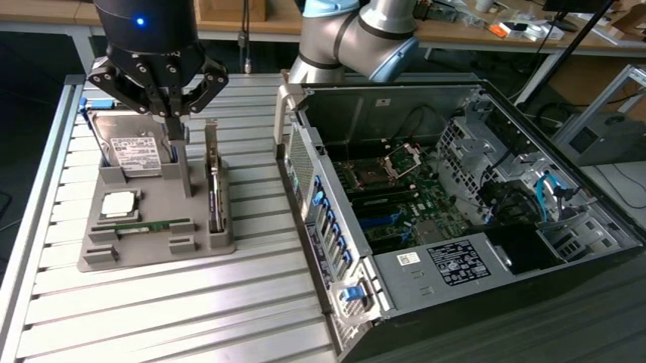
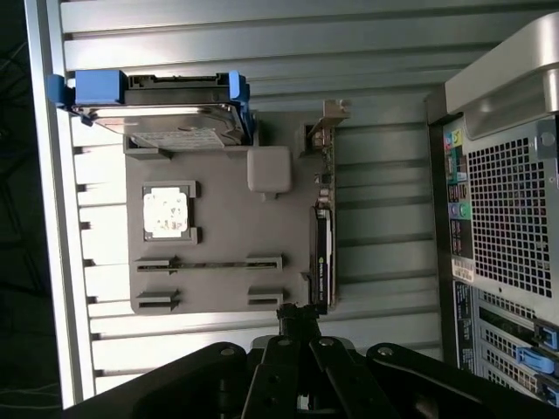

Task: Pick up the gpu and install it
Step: 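Reach for the gpu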

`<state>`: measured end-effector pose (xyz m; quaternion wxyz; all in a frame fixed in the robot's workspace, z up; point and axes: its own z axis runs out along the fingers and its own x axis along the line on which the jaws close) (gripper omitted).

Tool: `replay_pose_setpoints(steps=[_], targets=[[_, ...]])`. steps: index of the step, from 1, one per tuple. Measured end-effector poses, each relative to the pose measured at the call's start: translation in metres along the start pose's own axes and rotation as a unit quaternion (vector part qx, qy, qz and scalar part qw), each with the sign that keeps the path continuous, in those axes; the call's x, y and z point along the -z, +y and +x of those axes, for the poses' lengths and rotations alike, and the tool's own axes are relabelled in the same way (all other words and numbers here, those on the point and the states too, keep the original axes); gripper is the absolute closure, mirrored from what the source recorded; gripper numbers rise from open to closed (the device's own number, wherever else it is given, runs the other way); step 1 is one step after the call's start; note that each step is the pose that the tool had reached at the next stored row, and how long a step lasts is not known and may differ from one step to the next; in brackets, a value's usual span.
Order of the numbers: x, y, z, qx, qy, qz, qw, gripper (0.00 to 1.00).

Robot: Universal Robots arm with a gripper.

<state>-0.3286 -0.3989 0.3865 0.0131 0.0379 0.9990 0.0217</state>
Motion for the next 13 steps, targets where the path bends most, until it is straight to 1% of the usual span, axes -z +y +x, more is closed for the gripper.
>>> replay_pose_setpoints(steps=[13], targets=[[0.0001,-0.0009,0.012,0.0,0.0001,0.0,1.0,0.89]])
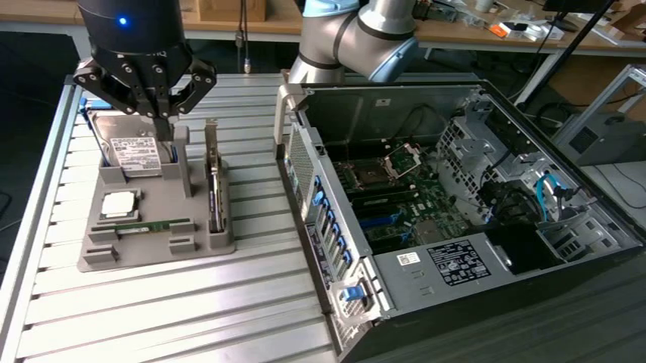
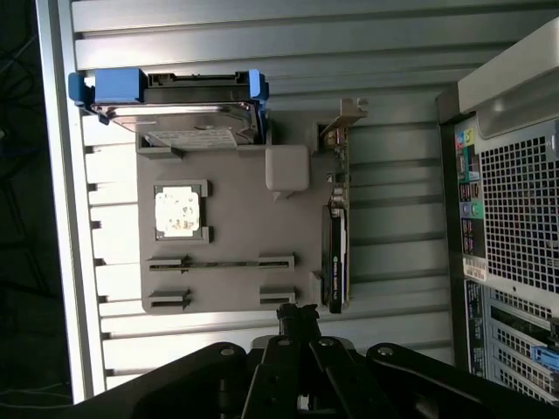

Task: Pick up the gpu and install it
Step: 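Reach for the gpu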

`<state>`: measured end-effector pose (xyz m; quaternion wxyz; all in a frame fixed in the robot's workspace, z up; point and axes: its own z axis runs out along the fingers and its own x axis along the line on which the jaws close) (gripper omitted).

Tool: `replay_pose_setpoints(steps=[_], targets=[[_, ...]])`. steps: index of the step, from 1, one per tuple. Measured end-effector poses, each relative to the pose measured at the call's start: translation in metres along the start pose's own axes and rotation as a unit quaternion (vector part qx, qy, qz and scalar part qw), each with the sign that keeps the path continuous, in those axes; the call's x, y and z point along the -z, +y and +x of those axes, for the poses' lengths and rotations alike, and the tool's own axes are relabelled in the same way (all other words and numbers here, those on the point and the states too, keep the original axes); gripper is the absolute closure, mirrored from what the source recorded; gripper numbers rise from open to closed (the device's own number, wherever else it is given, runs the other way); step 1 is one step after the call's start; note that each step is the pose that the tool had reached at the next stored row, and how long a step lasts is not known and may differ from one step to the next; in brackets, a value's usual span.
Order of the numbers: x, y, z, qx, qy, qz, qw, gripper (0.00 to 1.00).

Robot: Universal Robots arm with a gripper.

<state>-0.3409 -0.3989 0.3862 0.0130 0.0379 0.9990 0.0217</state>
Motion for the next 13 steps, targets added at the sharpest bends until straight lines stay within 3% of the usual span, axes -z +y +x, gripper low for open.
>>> replay_pose_setpoints(steps=[13], targets=[[0.0,-0.001,0.013,0.0,-0.0001,-0.0001,1.0,0.89]])
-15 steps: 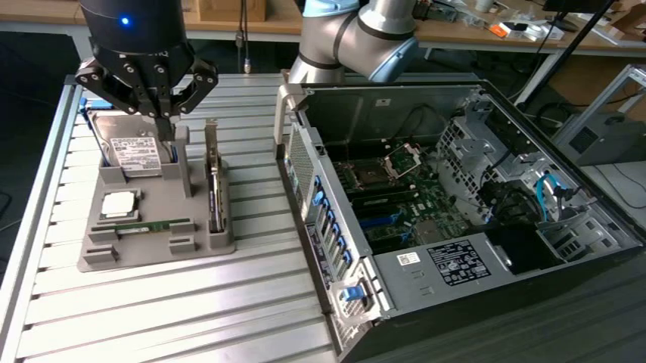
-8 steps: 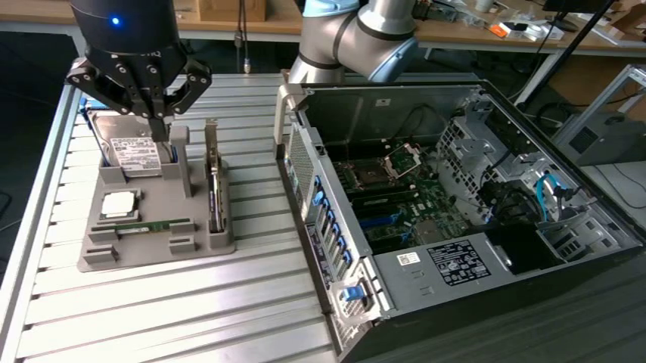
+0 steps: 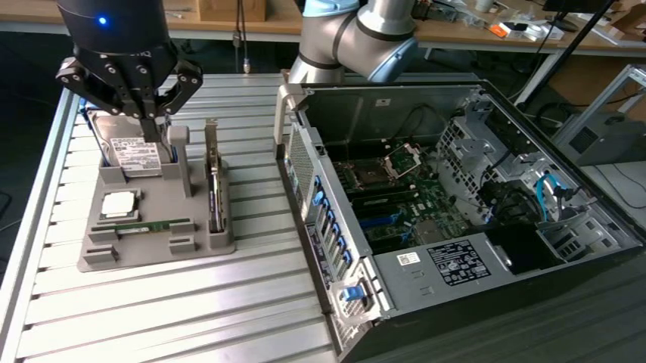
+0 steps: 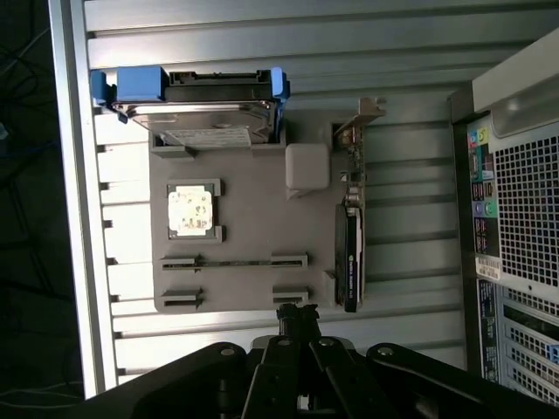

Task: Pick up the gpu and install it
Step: 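Reach for the gpu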

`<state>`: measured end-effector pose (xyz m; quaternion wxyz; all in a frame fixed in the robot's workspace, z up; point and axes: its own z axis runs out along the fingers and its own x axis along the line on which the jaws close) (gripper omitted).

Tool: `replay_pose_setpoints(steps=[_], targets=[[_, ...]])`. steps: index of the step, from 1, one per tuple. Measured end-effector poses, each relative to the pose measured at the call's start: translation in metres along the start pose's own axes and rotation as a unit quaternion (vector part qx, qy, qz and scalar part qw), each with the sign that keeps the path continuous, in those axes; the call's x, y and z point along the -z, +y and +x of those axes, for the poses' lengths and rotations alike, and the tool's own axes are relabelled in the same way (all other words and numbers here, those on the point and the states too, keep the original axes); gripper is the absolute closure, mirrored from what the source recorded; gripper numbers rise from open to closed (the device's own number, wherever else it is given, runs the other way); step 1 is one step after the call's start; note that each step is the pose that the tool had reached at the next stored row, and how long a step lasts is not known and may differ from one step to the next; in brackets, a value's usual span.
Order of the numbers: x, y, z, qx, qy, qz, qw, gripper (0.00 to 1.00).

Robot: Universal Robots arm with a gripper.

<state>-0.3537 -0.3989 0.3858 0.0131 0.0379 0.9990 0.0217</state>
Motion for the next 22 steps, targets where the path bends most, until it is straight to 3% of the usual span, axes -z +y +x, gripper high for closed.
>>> replay_pose_setpoints(steps=[22], targets=[[0.0004,-0.002,0.027,0.0,0.0,0.0,1.0,0.89]])
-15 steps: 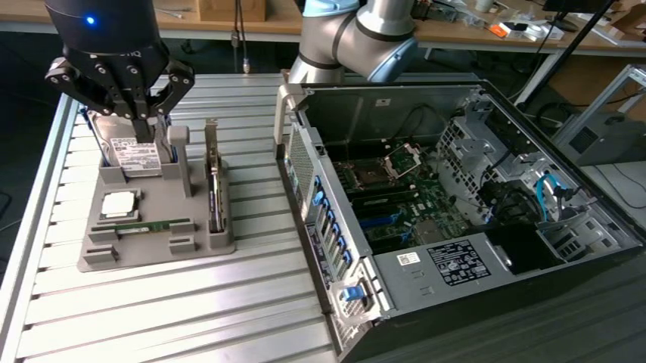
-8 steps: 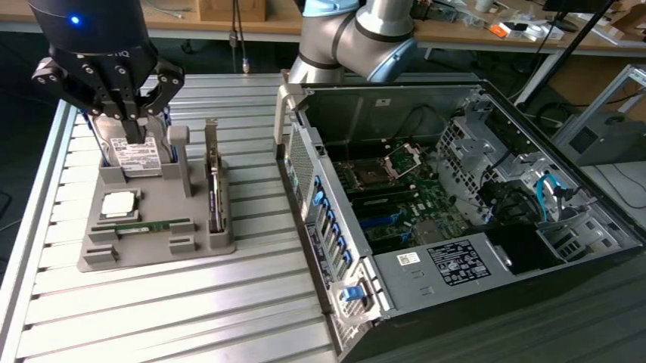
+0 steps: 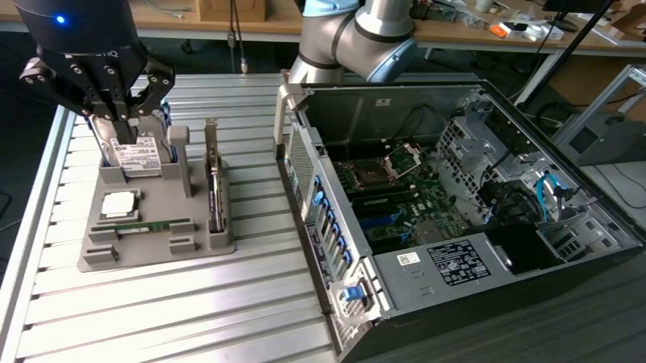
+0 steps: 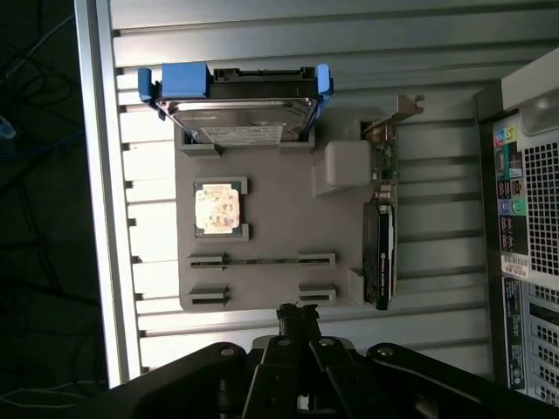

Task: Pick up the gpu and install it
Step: 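Reach for the gpu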

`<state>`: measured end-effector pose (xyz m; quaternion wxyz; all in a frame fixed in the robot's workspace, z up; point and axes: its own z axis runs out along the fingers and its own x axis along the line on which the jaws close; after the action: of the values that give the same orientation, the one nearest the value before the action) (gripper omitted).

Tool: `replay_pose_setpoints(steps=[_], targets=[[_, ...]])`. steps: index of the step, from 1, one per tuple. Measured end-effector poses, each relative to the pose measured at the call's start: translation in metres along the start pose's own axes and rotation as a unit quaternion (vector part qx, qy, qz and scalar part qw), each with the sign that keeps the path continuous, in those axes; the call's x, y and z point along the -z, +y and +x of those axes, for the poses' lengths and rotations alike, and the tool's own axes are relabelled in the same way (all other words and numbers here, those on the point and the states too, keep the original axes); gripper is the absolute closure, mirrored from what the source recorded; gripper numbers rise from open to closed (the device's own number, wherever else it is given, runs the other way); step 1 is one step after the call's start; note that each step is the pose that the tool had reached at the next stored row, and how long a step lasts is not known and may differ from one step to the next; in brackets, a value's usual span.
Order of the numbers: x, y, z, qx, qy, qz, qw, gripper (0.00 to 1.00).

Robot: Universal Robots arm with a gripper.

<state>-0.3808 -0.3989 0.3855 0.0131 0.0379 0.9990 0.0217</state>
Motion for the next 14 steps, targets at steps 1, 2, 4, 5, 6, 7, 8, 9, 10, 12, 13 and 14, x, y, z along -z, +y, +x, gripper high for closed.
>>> replay_pose_setpoints(steps=[1,2,4,5,6,7,8,9,10,12,13,14], targets=[[0.0,-0.0001,0.002,0.0,0.0,0.0,1.0,0.89],[0.0,-0.0002,0.003,0.0,0.0,0.0,1.0,0.89],[0.0,-0.0003,0.004,0.0,0.0,0.0,1.0,0.89],[0.0,-0.0004,0.005,0.0,0.0,0.0,1.0,0.89],[0.0001,-0.0005,0.006,0.0,0.0,0.0,1.0,0.89],[0.0001,-0.0005,0.007,0.0,0.0,0.0,1.0,0.89],[0.0,-0.0006,0.008,0.0,0.0,0.0,1.0,0.89],[0.0001,-0.0007,0.009,0.0,0.0,0.0,1.0,0.89],[0.0001,-0.0007,0.01,0.0,0.0,0.0,1.0,0.89],[0.0001,-0.0009,0.012,0.0,0.0,0.0,1.0,0.89],[0.0001,-0.001,0.013,0.0,0.0,0.0,1.0,0.89],[0.0001,-0.001,0.013,0.0,0.0,0.0,1.0,0.89]])
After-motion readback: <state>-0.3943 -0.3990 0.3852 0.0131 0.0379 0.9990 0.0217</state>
